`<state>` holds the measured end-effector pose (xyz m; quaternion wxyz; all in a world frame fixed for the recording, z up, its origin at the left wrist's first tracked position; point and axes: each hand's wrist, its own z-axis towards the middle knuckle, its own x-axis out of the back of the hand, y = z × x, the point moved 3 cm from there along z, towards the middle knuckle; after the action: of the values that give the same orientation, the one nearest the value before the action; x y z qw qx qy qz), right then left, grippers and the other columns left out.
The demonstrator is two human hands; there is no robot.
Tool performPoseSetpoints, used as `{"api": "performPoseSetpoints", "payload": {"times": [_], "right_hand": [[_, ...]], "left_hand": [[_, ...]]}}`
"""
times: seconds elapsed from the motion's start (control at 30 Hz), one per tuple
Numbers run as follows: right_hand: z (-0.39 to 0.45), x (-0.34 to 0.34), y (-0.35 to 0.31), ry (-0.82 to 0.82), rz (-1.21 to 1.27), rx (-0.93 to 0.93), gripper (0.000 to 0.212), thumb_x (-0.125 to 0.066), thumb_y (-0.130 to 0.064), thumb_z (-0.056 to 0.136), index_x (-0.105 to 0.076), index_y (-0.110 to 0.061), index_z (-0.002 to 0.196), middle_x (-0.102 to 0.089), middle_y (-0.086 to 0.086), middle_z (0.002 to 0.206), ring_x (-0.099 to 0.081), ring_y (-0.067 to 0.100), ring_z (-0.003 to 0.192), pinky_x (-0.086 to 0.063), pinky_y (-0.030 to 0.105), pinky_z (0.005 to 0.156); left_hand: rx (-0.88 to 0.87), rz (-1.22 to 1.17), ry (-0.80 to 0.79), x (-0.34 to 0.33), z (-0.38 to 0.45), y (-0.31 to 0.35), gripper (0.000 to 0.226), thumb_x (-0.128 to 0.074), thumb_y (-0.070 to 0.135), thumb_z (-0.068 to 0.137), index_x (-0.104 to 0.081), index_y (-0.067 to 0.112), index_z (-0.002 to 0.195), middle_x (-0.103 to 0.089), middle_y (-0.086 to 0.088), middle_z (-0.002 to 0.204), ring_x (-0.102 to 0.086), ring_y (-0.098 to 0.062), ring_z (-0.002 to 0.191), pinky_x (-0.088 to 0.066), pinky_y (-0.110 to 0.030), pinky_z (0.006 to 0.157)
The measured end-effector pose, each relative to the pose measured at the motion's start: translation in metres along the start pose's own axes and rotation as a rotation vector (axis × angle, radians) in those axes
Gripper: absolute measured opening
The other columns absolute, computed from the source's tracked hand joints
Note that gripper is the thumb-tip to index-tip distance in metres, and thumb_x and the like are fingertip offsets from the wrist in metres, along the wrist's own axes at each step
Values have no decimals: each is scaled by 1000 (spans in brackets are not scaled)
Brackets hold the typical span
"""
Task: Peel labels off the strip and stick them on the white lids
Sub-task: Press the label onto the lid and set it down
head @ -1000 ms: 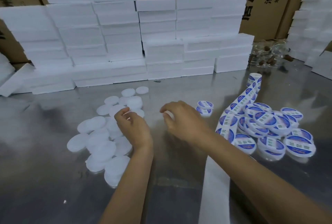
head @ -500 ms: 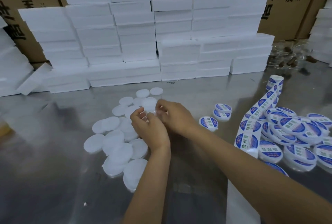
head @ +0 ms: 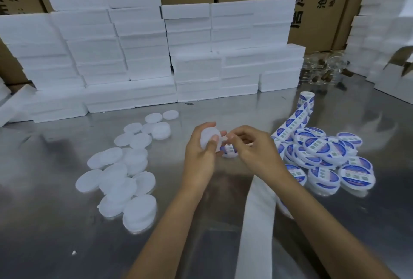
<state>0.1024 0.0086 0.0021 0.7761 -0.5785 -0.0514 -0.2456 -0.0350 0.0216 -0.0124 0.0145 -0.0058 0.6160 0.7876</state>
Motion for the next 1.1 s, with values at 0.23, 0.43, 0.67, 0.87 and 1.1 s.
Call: {"api": "performPoseSetpoints", "payload": {"times": [0.23, 0.43, 0.67, 0.87, 1.1], "right_hand": [[-30, 53, 29, 199, -654, 150, 19, -62, -11, 86, -67, -17, 104, -66, -2, 101, -55, 20, 102, -35, 35, 95], [-35, 22, 31, -22, -772, 120, 24, -60, -29, 85, -63, -23, 108, -66, -7, 103, -57, 17, 103, -21, 34, 108], [-38, 14, 37, -121, -527, 73, 30, -68, -34, 88, -57, -23, 114, -56, -8, 106, -51, 12, 101, -40, 23, 83], [-38, 14, 36, -139, -472, 24, 26, -72, -29, 86, -59, -23, 109, -59, -8, 104, -51, 10, 99, -45, 24, 83], [-38, 12, 31, -173, -416, -9, 15, -72, -27, 87, -60, -28, 96, -62, -14, 94, -55, 6, 85, -38, 11, 66]], "left_hand": [[66, -7, -74, -11, -8, -2, 31, -49, 1, 101, -58, 27, 115, -75, 7, 84, -72, -14, 69, -60, -25, 61], [150, -4, -27, -12, -8, -8, 31, -58, 0, 92, -62, 27, 108, -72, -2, 81, -72, -20, 70, -63, -38, 67], [134, 41, -13, -7, -4, -9, 30, -64, 10, 91, -63, 34, 108, -69, -3, 102, -73, -9, 75, -62, -31, 71], [164, -42, -72, -10, -6, -9, 30, -61, 6, 93, -62, 27, 113, -71, -13, 108, -75, -12, 80, -56, -19, 63], [162, -66, -139, -14, -6, -9, 28, -55, 9, 98, -61, 25, 120, -70, -11, 108, -76, -17, 86, -60, -24, 67]]}}
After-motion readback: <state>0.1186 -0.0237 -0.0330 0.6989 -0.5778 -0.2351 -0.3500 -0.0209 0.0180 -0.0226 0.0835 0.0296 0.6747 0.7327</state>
